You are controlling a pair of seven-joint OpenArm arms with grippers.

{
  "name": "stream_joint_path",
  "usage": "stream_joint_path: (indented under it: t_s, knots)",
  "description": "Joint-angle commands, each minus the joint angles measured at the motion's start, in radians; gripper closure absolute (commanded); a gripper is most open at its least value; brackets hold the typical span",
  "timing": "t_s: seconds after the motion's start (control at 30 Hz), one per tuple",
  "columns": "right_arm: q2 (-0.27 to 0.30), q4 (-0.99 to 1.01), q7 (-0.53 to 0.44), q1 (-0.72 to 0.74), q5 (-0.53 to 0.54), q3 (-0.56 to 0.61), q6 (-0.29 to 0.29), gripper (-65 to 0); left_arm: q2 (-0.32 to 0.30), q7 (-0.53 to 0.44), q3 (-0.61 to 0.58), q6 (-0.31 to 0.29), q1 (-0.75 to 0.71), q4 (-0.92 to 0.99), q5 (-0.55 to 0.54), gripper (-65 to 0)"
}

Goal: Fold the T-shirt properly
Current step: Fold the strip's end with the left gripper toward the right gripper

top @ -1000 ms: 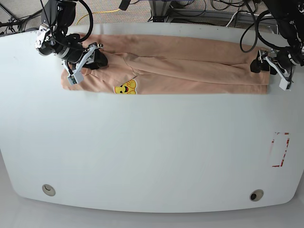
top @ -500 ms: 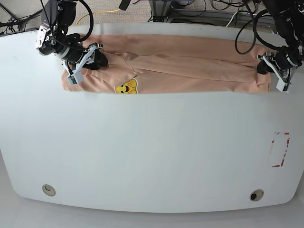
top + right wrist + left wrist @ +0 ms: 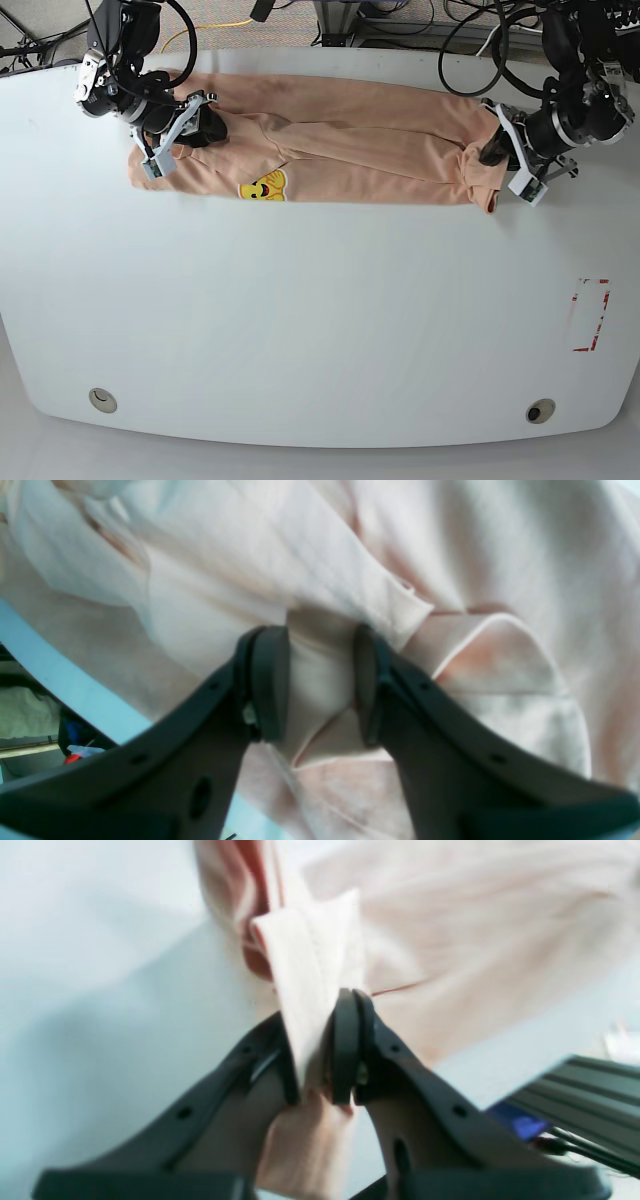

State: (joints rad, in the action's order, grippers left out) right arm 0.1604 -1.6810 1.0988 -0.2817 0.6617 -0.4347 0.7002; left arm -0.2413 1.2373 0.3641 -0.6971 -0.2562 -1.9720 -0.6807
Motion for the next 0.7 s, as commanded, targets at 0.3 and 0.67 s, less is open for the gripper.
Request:
stream_joint_path:
  t_s: [0.3,0.67]
  knots:
    - [-0.002,-0.008,0.005,0.006,-0.018,-0.002,-0.002,-20.8,0.115,-0.021,-0.207,-0.001,0.057,0.009,-0.004,-5.4]
    - [-0.018,-0.009,0.004,0.005,-0.016,-0.002,-0.002,-20.8,0.185,-0.021,-0.290,-0.001,0.111,0.027,0.013,-5.6]
